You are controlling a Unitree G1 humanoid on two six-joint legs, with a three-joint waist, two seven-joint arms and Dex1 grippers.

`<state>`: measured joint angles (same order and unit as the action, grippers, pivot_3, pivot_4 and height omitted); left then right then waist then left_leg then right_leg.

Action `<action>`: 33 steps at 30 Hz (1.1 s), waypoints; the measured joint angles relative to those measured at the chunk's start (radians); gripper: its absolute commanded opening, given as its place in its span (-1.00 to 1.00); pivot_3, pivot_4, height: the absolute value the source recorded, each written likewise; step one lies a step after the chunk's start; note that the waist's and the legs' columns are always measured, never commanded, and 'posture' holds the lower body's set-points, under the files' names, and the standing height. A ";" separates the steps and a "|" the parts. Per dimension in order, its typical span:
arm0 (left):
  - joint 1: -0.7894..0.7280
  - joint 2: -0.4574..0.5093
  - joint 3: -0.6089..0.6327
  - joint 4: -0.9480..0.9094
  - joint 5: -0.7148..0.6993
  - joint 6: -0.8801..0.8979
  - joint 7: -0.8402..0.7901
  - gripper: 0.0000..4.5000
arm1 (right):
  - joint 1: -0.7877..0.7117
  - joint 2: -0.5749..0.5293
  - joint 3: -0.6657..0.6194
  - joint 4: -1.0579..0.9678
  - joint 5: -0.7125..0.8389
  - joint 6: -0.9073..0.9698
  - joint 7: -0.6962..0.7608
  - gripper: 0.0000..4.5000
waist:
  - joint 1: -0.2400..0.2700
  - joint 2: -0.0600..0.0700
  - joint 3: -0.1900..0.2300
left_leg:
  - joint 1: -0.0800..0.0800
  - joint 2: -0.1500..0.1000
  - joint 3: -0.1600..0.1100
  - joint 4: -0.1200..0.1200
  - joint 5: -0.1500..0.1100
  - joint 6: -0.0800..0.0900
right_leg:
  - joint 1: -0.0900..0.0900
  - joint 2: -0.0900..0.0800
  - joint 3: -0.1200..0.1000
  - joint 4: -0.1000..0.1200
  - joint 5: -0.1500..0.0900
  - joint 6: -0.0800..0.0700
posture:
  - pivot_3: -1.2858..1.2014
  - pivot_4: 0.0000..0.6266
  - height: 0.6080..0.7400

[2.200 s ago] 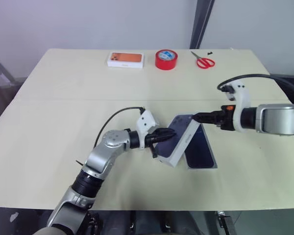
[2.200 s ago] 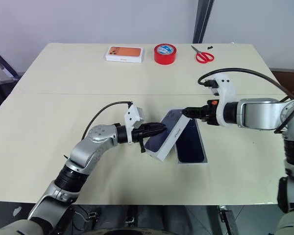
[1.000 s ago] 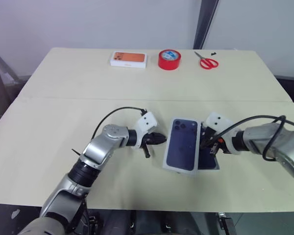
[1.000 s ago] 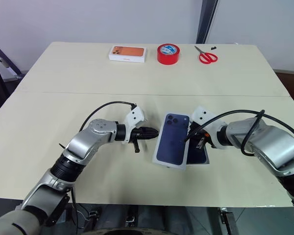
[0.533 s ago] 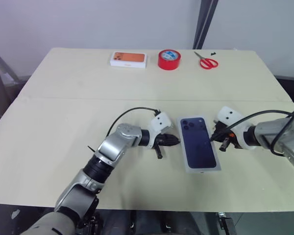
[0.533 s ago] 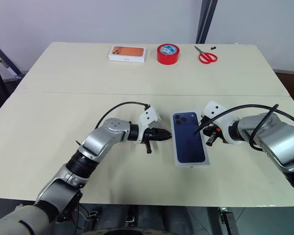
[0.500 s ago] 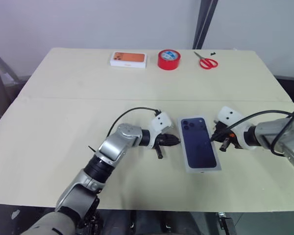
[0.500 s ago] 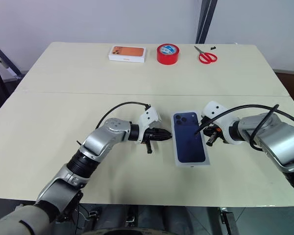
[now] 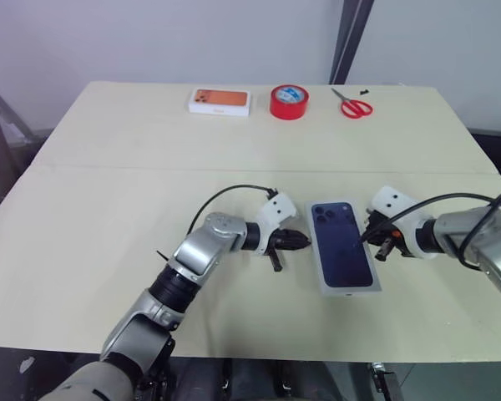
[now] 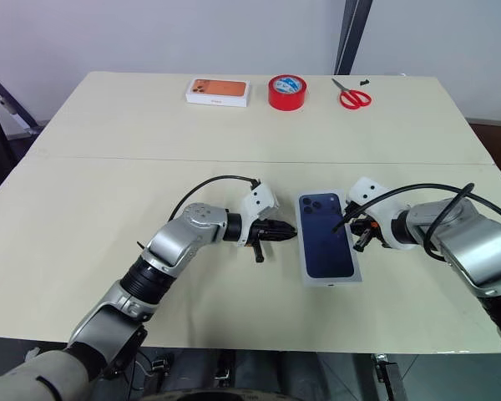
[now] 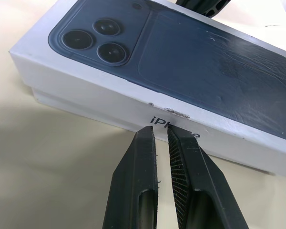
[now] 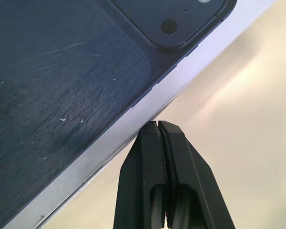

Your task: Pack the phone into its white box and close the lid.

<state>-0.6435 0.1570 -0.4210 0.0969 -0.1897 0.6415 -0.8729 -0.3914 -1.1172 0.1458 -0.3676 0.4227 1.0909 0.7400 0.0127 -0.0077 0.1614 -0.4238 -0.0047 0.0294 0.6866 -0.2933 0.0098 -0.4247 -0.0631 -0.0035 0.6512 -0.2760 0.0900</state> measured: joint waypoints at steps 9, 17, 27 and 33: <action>0.000 -0.005 -0.005 0.000 0.003 0.004 0.002 -0.77 | 0.009 0.015 -0.006 0.007 -0.023 -0.006 0.000 -0.98 | 0.000 0.000 0.000 | 0.000 0.000 0.000 0.000 0.000 0.000 | 0.000 0.000 0.000 0.000 0.000 0.000 | 0.03 -0.52 0.77; 0.000 -0.015 -0.007 0.000 0.004 0.005 0.017 -0.77 | 0.007 0.045 -0.006 0.037 -0.052 -0.009 -0.007 -0.98 | 0.000 0.000 0.000 | 0.000 0.000 0.000 0.001 0.000 -0.001 | 0.000 0.000 0.000 0.000 0.000 0.000 | 0.03 -0.52 0.77; -0.019 -0.030 0.004 0.010 0.004 0.008 0.037 -0.77 | -0.011 0.071 -0.006 0.068 -0.088 -0.016 -0.007 -0.98 | 0.000 0.000 0.000 | 0.000 0.000 0.000 0.001 0.001 -0.001 | 0.000 0.000 0.000 0.001 0.000 0.000 | 0.03 -0.52 0.77; -0.018 -0.013 0.008 0.010 0.003 0.012 0.045 -0.77 | -0.005 0.052 -0.014 0.068 -0.095 -0.043 0.019 -0.98 | 0.000 0.000 0.000 | 0.000 0.000 0.000 0.001 0.002 -0.003 | 0.000 0.000 0.000 0.001 0.000 0.000 | 0.03 -0.52 0.77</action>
<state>-0.6618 0.1435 -0.4134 0.1071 -0.1864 0.6537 -0.8280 -0.3960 -1.0653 0.1318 -0.2994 0.3279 1.0483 0.7588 0.0127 -0.0075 0.1613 -0.4238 -0.0048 0.0295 0.6874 -0.2916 0.0068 -0.4247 -0.0627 -0.0035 0.6522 -0.2760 0.0901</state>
